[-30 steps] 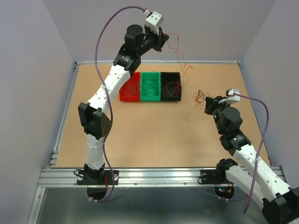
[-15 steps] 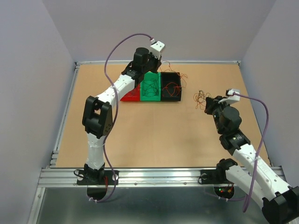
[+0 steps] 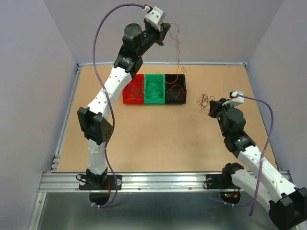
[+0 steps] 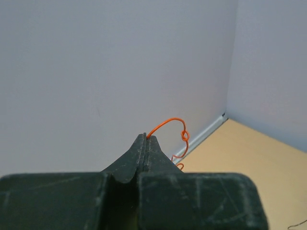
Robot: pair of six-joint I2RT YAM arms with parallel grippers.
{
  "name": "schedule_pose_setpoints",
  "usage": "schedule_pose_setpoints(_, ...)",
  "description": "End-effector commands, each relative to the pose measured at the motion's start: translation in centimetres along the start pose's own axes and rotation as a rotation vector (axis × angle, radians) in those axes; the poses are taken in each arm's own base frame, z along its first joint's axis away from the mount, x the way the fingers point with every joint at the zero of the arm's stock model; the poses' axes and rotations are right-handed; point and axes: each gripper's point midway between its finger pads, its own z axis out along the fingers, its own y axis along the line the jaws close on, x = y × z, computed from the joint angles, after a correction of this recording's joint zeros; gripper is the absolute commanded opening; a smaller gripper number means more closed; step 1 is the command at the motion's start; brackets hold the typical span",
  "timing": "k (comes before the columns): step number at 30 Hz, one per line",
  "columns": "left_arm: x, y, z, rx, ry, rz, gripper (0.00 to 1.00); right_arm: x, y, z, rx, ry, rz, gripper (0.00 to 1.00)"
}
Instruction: Untangle the cables
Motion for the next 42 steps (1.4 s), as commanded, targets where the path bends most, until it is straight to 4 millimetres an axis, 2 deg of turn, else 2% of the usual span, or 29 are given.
schedule_pose_setpoints(1, -5.9, -0.2, -1.4, 0.014, -0.11, 0.021, 0.0, -1.0, 0.5, 0.1, -0.02, -0.039, 0.021, 0.01)
schedule_pose_setpoints(4, -5.1, 0.0, -2.0, 0.002, -0.089, 0.043, 0.0, -1.1, 0.4, 0.0, -0.02, -0.042, 0.019, 0.01)
schedule_pose_setpoints(5, -3.6, -0.2, -2.0, 0.005, -0.063, 0.041, 0.0, -1.0, 0.5, 0.0, -0.021, -0.042, 0.021, 0.01)
schedule_pose_setpoints(9, -1.8, 0.3, -2.3, -0.022, -0.028, 0.061, 0.0, -1.2, 0.5, -0.1, -0.026, -0.048, 0.022, 0.0)
schedule_pose_setpoints(12, -2.6, 0.7, -2.8, -0.05, -0.055, 0.073, 0.0, -1.1, 0.5, 0.0, -0.024, -0.045, 0.021, 0.01)
schedule_pose_setpoints(13, -3.6, 0.3, -3.1, -0.03, -0.077, 0.076, 0.0, -1.1, 0.5, 0.0, -0.023, -0.044, 0.02, 0.01)
schedule_pose_setpoints(16, -3.7, -1.4, -3.2, 0.056, -0.095, 0.045, 0.0, -1.0, 0.6, 0.1, -0.025, -0.04, 0.02, 0.01)
schedule_pose_setpoints(20, -2.6, -2.7, -2.6, 0.081, -0.07, 0.025, 0.0, -0.8, 0.8, 0.1, -0.039, -0.032, 0.019, 0.01)
schedule_pose_setpoints(26, -2.0, -1.9, -2.1, 0.031, -0.064, 0.05, 0.0, -0.7, 0.8, 0.2, -0.039, -0.026, 0.005, 0.01)
schedule_pose_setpoints(31, -0.7, -2.4, -1.6, 0.049, -0.044, 0.032, 0.0, -0.8, 0.9, 0.2, -0.045, -0.027, 0.003, 0.01)
schedule_pose_setpoints(35, -0.8, -2.5, -1.0, 0.05, -0.049, 0.028, 0.0, -0.5, 1.0, 0.3, -0.048, -0.02, -0.003, 0.01)
schedule_pose_setpoints(37, -1.6, -2.7, -0.6, 0.05, -0.064, 0.028, 0.0, -0.3, 1.2, 0.4, -0.062, -0.009, -0.011, 0.01)
schedule_pose_setpoints(38, -2.8, -2.6, -0.5, 0.049, -0.086, 0.033, 0.0, -0.1, 1.3, 0.4, -0.07, -0.004, -0.024, 0.01)
schedule_pose_setpoints(41, -3.4, -3.0, 0.0, 0.049, -0.095, 0.031, 0.0, 0.9, 2.2, 0.7, -0.13, 0.039, -0.069, 0.01)
schedule_pose_setpoints(42, -4.6, -3.1, 0.0, 0.049, -0.118, 0.037, 0.0, 1.4, 2.5, 0.8, -0.147, 0.06, -0.082, 0.06)
